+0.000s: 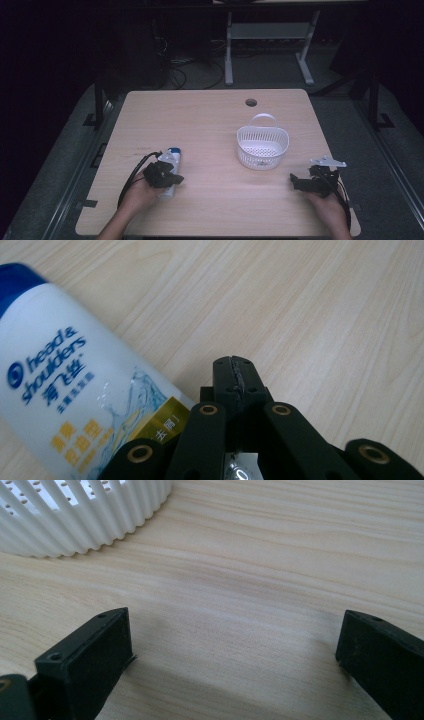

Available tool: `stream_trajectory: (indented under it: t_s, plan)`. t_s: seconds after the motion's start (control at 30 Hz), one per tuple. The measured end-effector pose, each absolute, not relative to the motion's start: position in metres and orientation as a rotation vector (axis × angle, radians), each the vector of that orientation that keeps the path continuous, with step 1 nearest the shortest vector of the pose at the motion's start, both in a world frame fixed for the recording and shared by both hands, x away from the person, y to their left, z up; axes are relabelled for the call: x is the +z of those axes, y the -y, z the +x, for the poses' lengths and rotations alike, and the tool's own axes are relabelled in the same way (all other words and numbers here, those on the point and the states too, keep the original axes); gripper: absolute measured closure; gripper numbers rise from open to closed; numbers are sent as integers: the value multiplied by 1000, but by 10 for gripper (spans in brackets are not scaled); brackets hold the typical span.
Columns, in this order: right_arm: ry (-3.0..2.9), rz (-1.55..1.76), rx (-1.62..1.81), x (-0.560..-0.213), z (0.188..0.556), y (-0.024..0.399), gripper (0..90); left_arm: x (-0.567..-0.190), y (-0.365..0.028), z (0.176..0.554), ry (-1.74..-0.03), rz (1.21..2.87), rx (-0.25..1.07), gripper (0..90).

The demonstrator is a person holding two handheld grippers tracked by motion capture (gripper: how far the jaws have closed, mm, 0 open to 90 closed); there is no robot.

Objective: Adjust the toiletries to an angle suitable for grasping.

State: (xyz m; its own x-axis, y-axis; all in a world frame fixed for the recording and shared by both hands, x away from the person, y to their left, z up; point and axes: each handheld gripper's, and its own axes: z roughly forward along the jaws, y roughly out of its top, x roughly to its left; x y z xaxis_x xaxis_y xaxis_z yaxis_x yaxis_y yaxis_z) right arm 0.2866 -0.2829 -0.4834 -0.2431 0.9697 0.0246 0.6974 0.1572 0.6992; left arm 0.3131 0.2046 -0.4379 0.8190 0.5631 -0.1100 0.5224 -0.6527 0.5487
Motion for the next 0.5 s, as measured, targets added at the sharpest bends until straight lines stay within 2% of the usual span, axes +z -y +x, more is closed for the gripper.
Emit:
stream_trajectory:
  t_s: [0.5]
  plan:
    - [-2003, 1588, 841, -483, 287, 283, 9, -438, -240, 304, -888, 2397, 182, 900]
